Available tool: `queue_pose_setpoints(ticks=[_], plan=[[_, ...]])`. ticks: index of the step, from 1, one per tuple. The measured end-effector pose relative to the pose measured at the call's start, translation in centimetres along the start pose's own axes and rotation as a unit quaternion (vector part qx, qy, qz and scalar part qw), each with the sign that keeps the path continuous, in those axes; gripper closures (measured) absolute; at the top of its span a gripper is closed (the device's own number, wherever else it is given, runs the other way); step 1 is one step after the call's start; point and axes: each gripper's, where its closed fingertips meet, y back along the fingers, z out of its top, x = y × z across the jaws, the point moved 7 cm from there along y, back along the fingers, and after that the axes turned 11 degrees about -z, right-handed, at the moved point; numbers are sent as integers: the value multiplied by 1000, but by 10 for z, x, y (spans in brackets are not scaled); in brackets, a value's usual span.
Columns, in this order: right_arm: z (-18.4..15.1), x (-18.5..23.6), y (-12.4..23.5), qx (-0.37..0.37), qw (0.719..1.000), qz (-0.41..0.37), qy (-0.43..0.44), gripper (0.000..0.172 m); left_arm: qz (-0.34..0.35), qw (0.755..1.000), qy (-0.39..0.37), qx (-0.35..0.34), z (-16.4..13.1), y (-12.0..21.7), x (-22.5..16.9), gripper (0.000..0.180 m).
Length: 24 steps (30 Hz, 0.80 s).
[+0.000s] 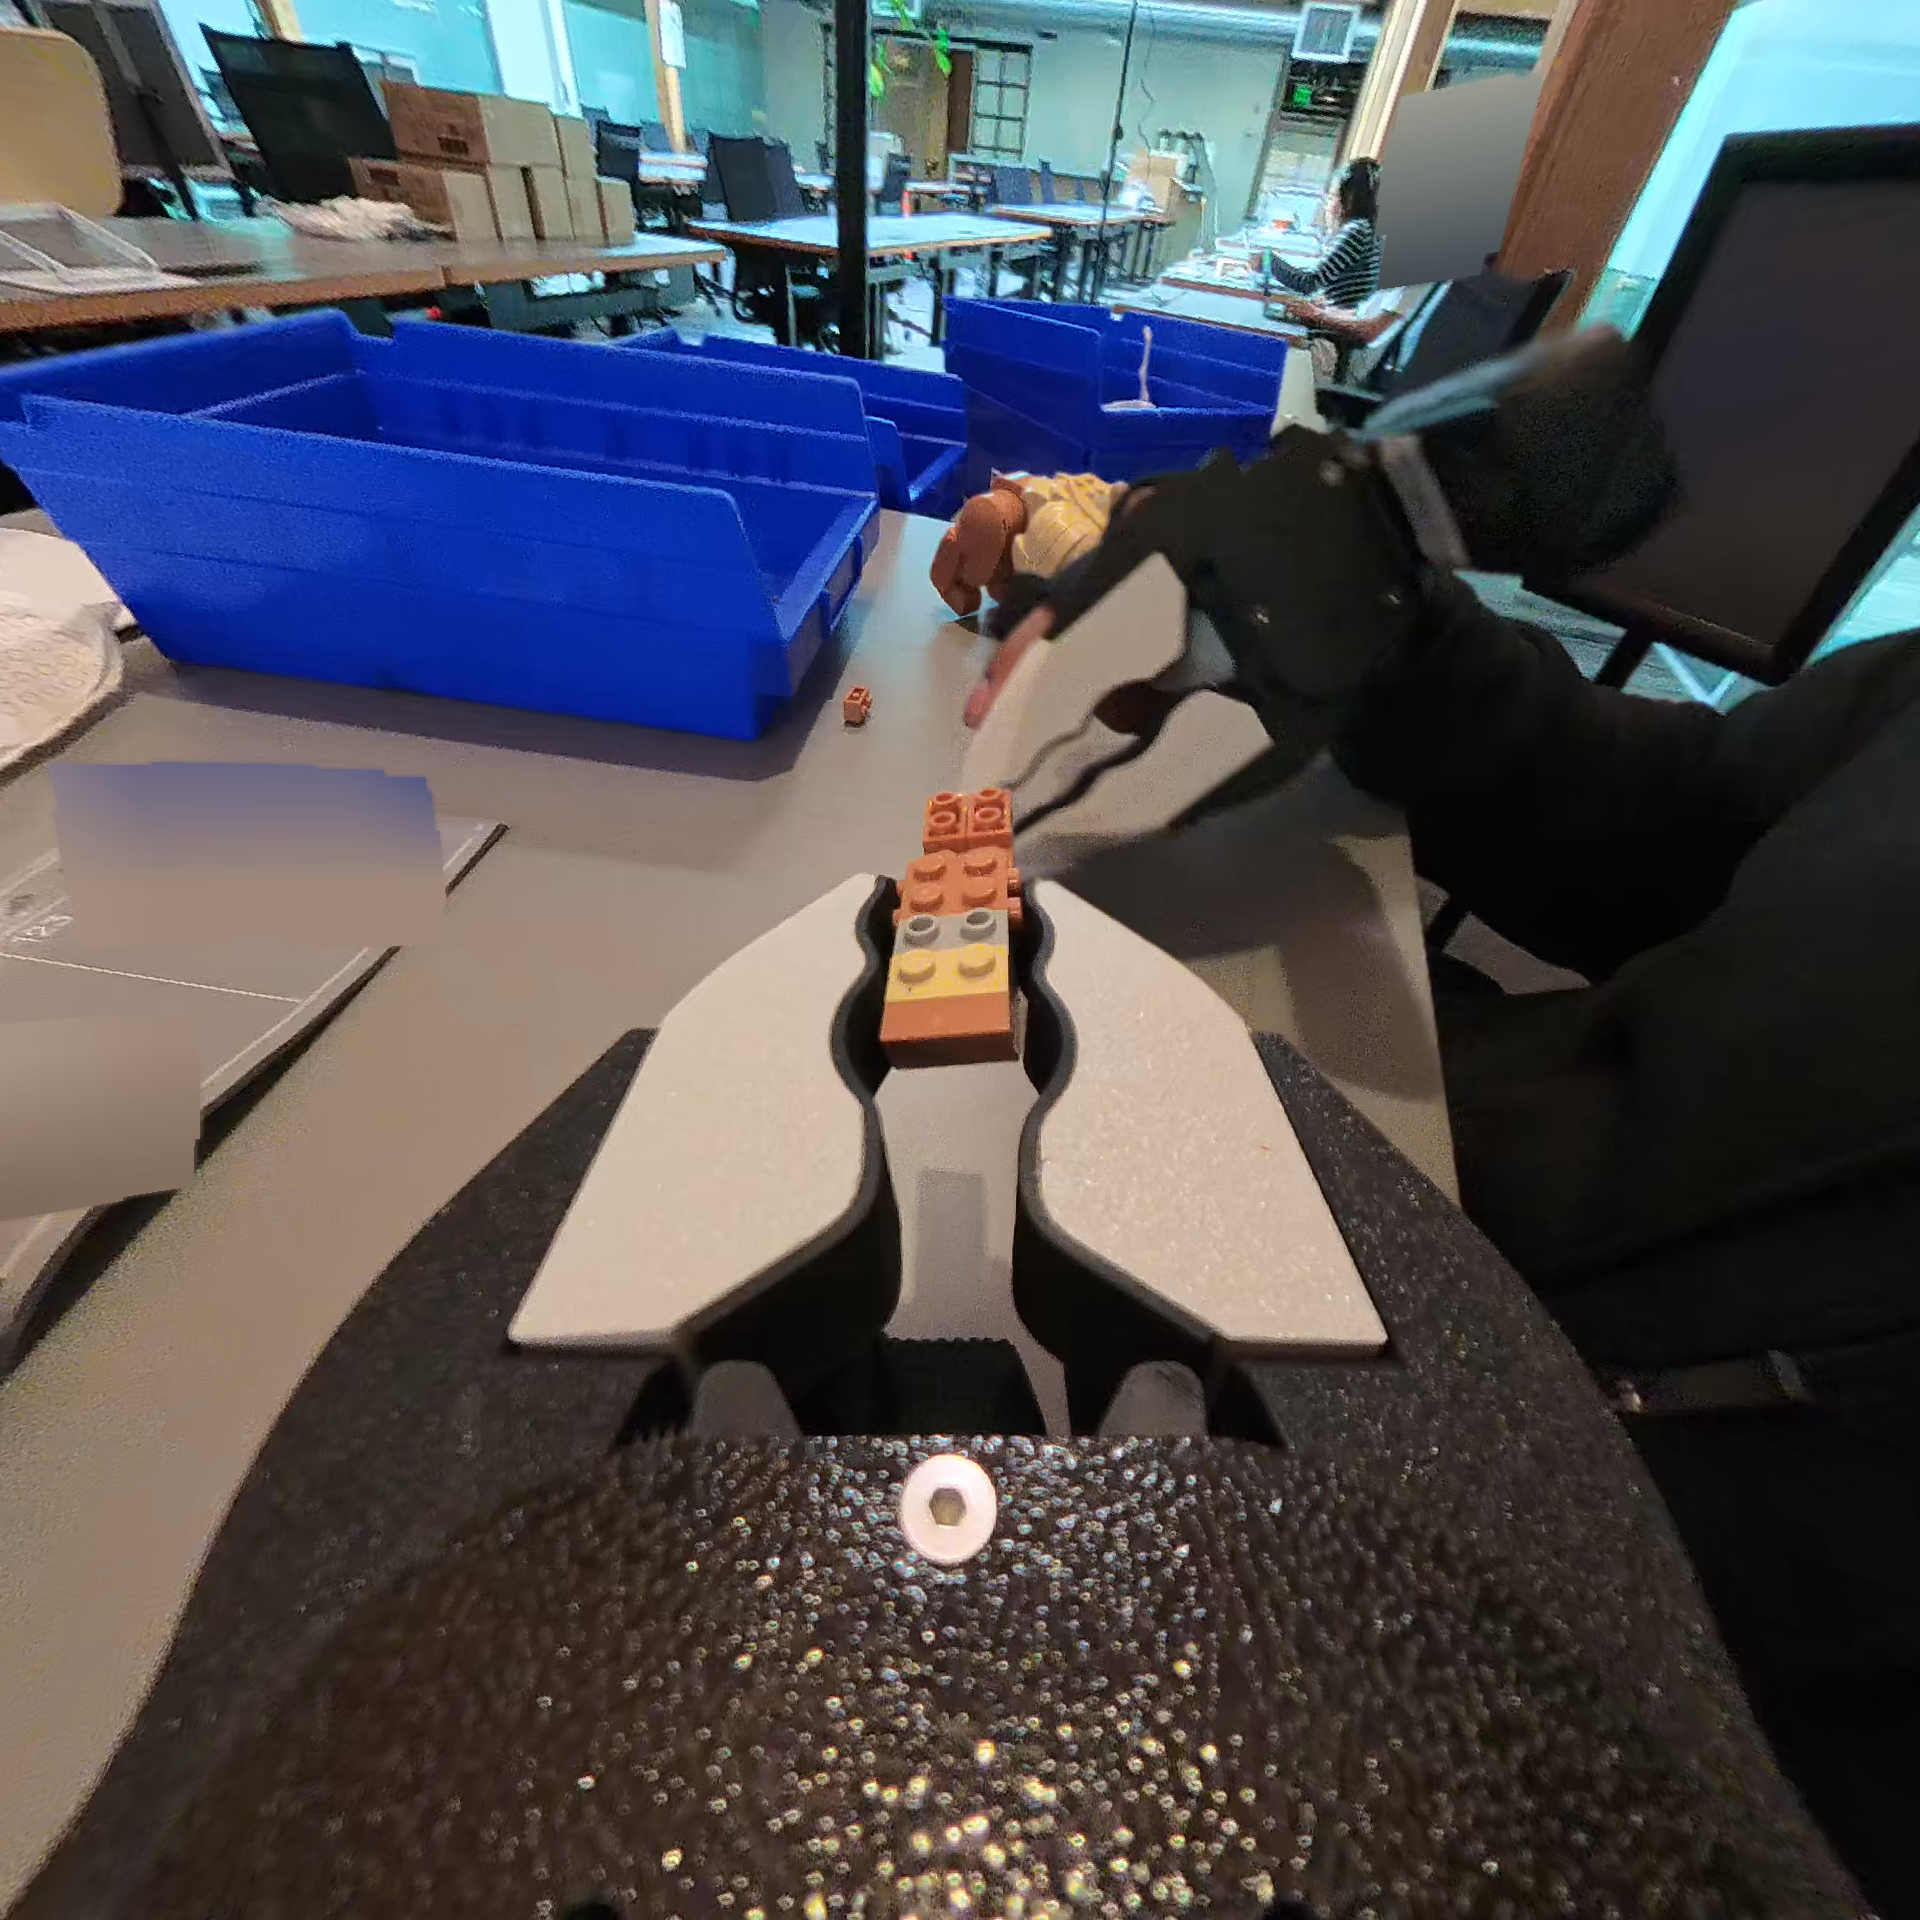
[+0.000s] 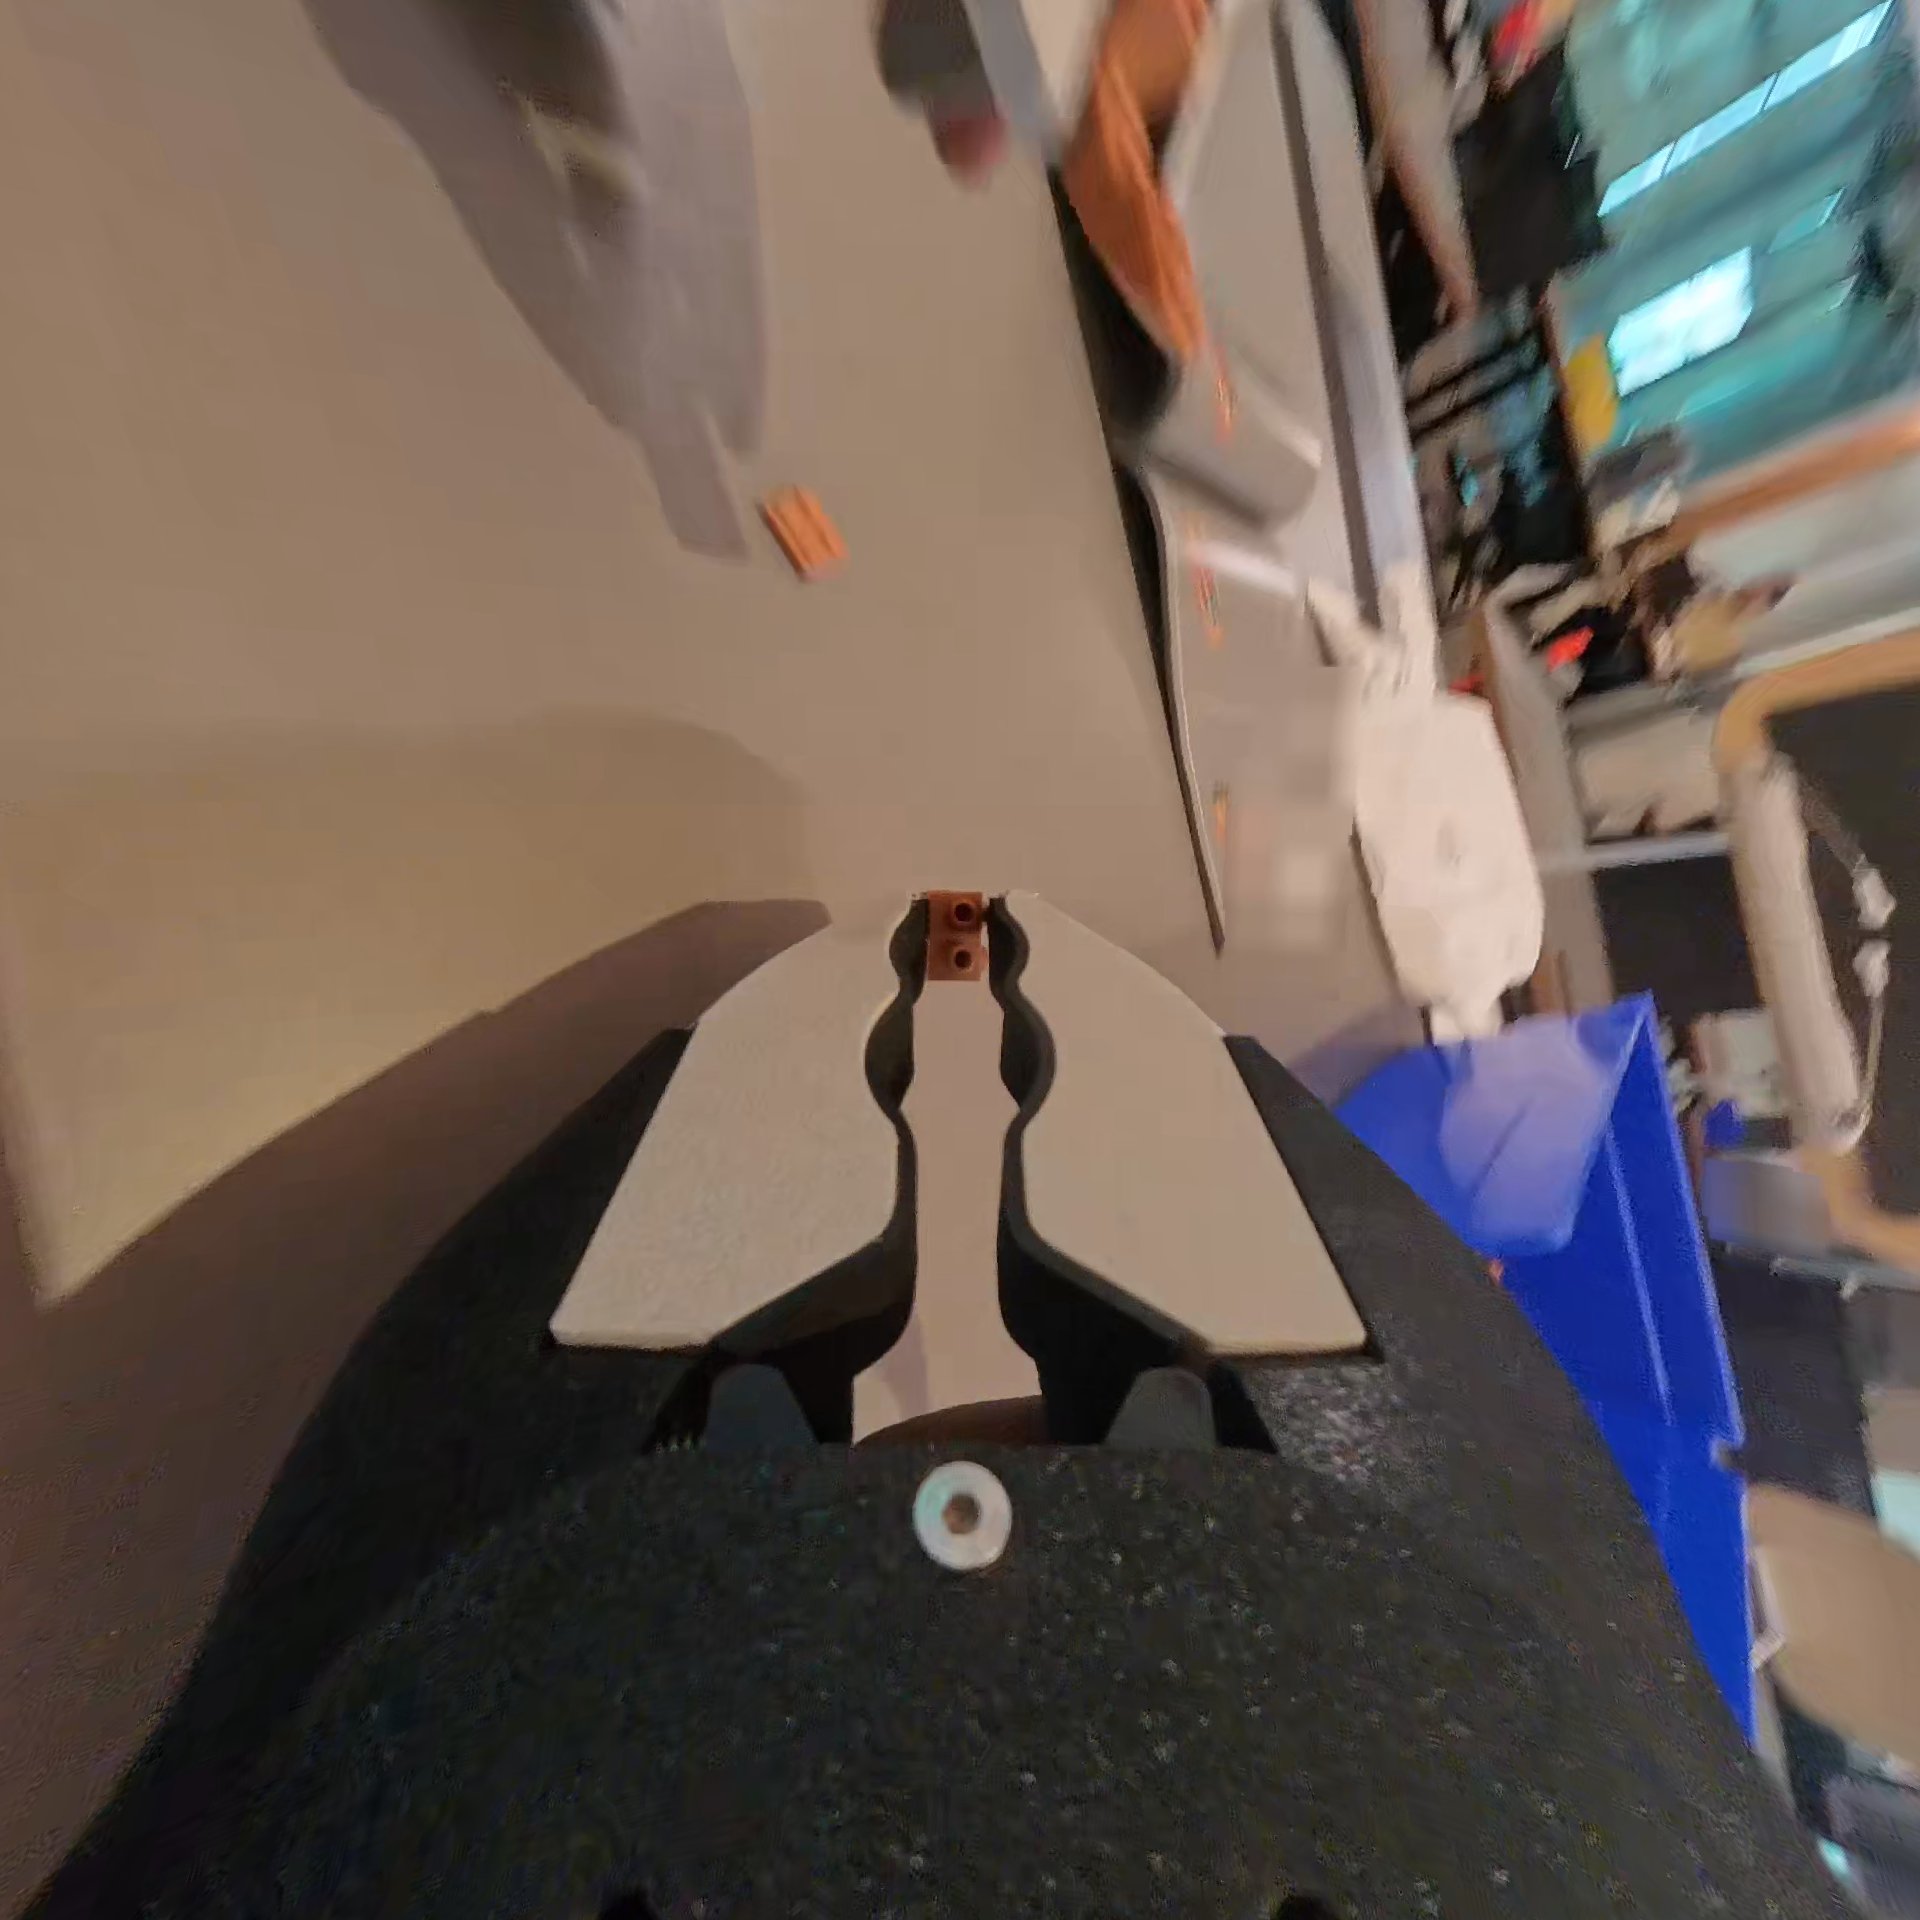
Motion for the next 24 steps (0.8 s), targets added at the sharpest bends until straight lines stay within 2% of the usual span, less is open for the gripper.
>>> queue_pose_setpoints(ticks=[2,6,8,10,14,18,24], plan=[[13,18,0,-17,1000,3,21,161,30,999,-29,8,-2,-4,-6,160],[18,40,-6,33,999,17,35,160,82,992,-83,50,-12,-7,-9,160],[21,43,-2,27,999,33,6,164,86,992,-82,54,-15,-6,-9,160],[23,42,3,11,998,55,-33,156,90,991,-81,49,-15,-5,-9,160],[13,27,8,18,991,50,-119,153,95,991,-80,47,-14,-4,-8,160],[0,19,-3,67,974,109,-185,150,90,991,-85,54,-15,-6,-10,160],[4,7,-22,48,952,163,-253,153,88,992,-84,44,-15,-4,-11,160]])
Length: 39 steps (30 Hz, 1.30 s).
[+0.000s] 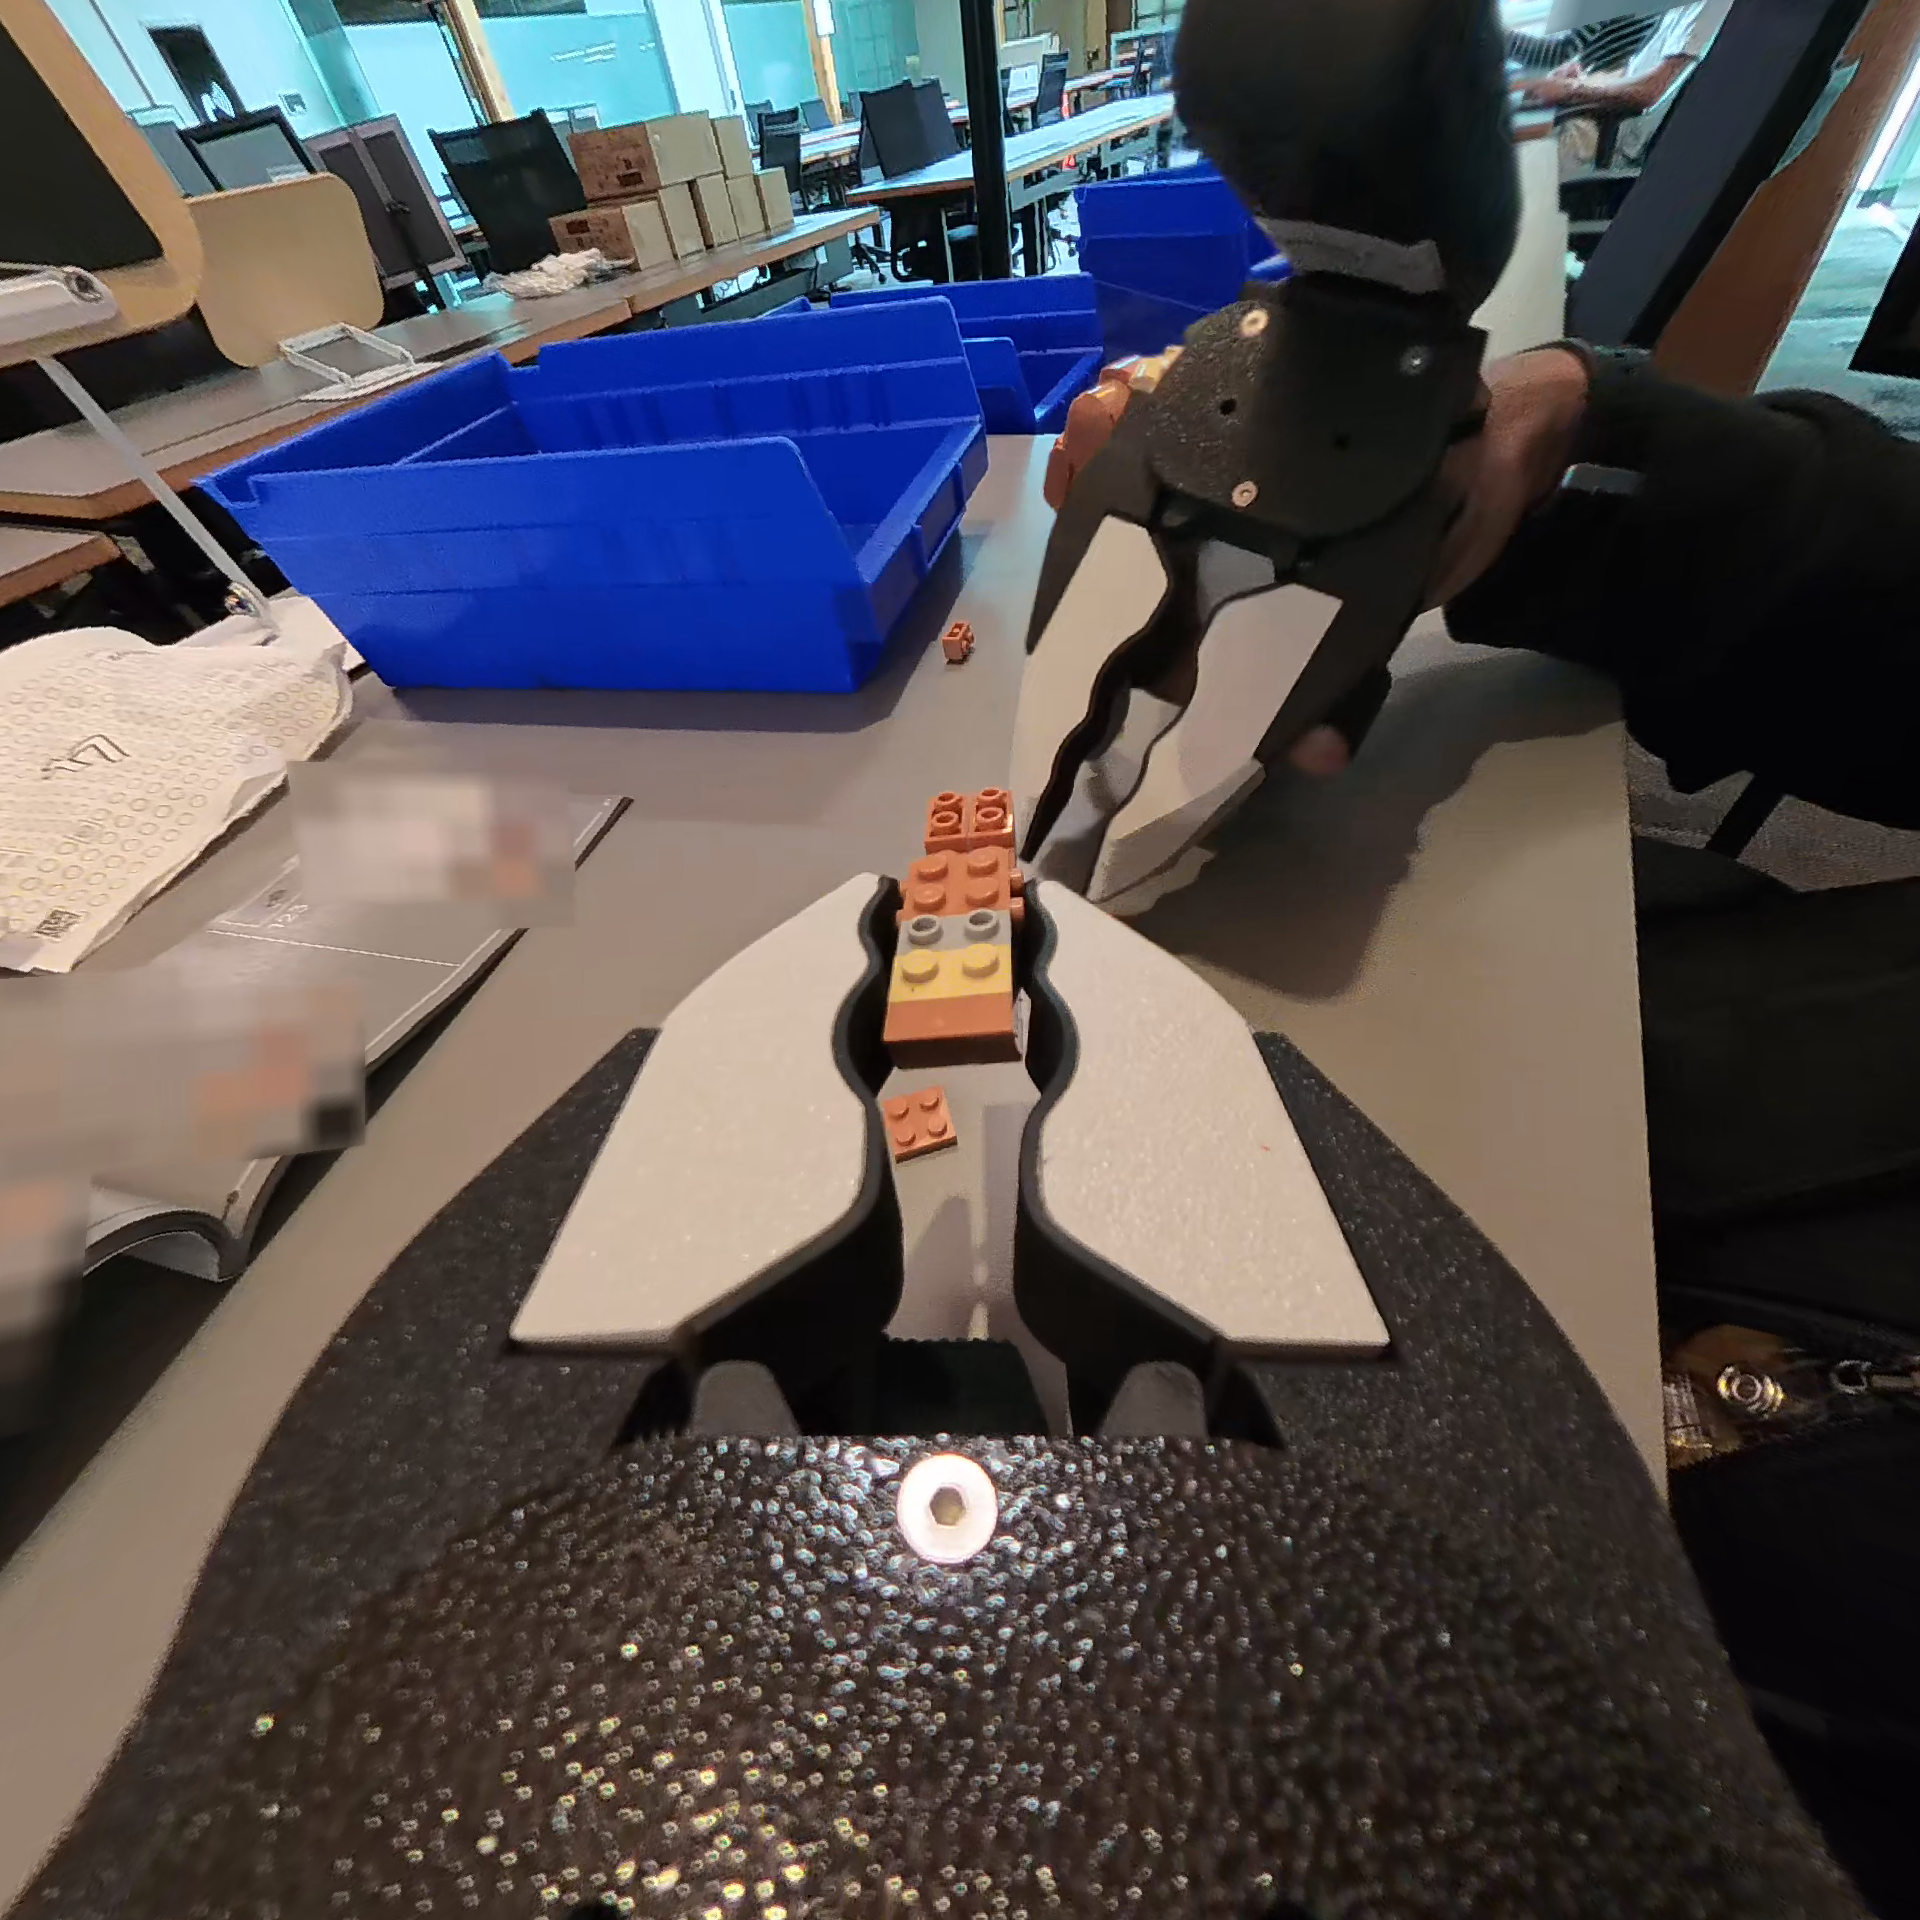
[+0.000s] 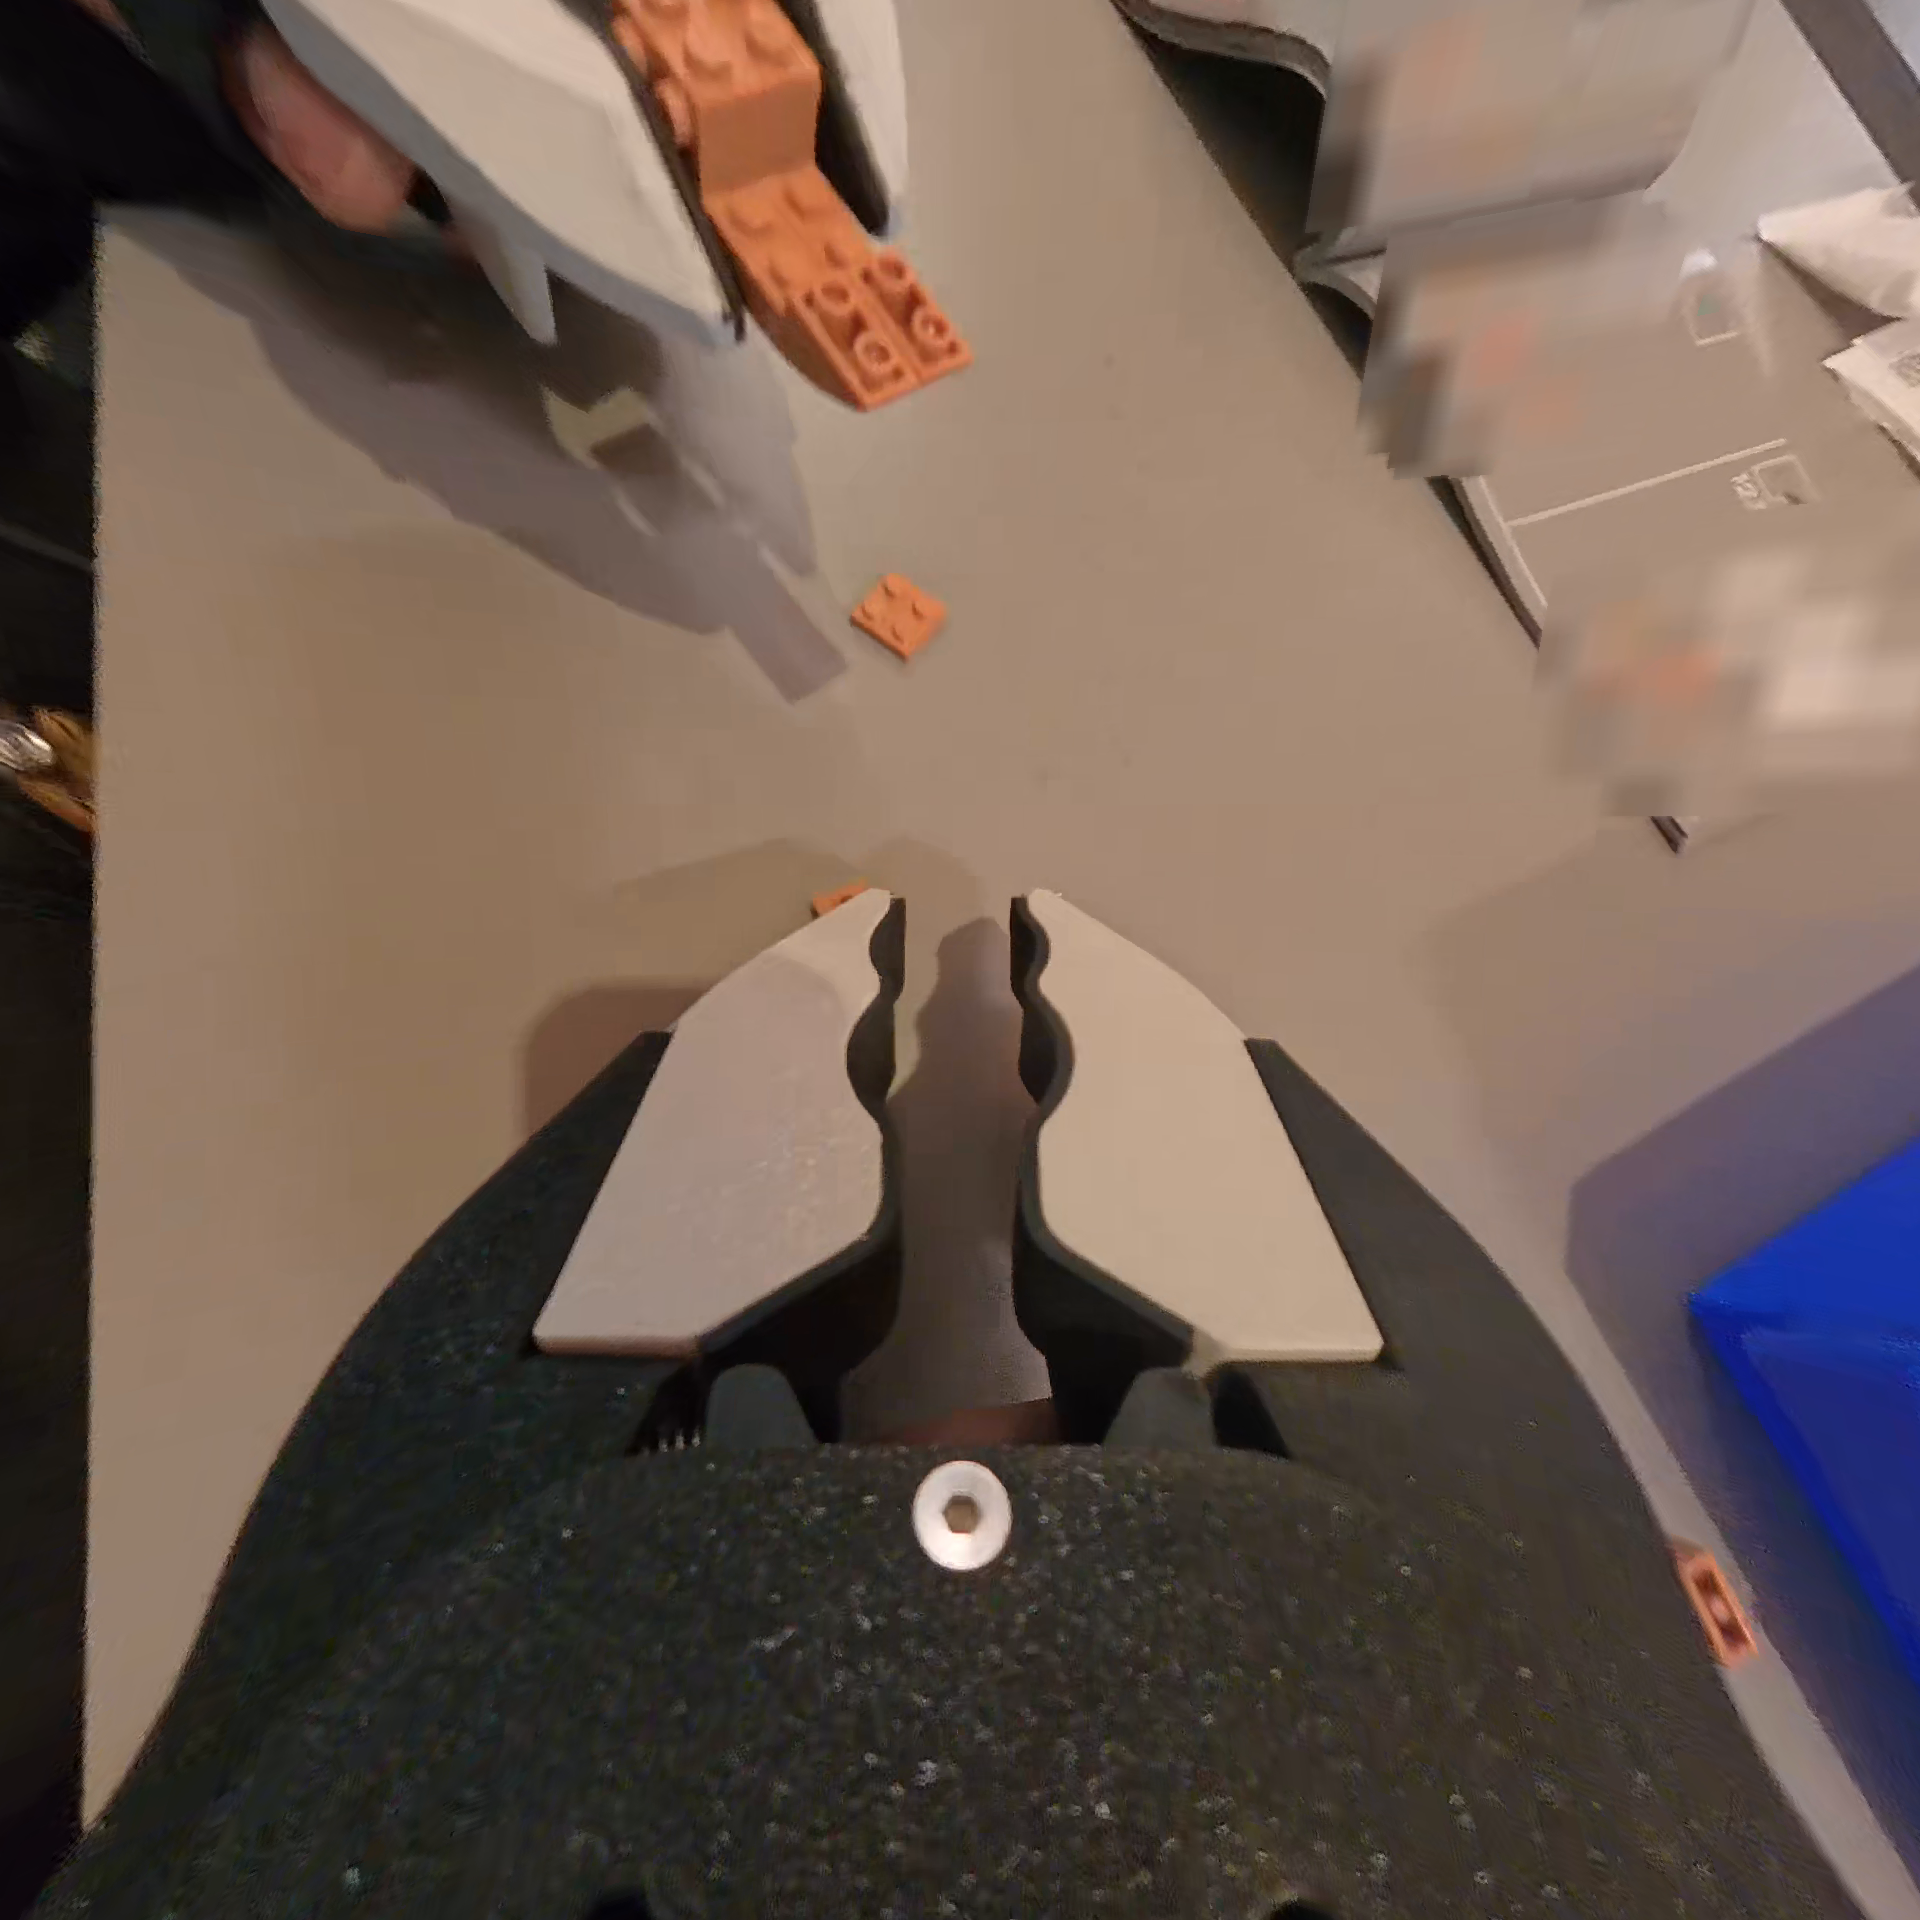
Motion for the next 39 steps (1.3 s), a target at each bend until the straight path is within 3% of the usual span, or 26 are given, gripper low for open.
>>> queue_pose_setpoints(ticks=[4,10,19,24,29,39], plan=[[4,2,-1,-15,999,23,-20,156,-1,1000,4,-8,1,2,0,160],[-4,17,-4,6,999,33,27,161,9,1000,13,-17,1,6,2,160],[-4,17,4,-29,999,-34,22,155,17,1000,9,-8,0,4,3,160],[-5,13,1,-12,996,-85,7,155,24,1000,4,-10,1,5,3,160],[-4,18,-1,-2,988,-147,47,172,26,1000,-3,-10,1,5,1,160],[-5,24,4,-24,985,-158,65,162,24,1000,-20,1,1,3,-3,160]])
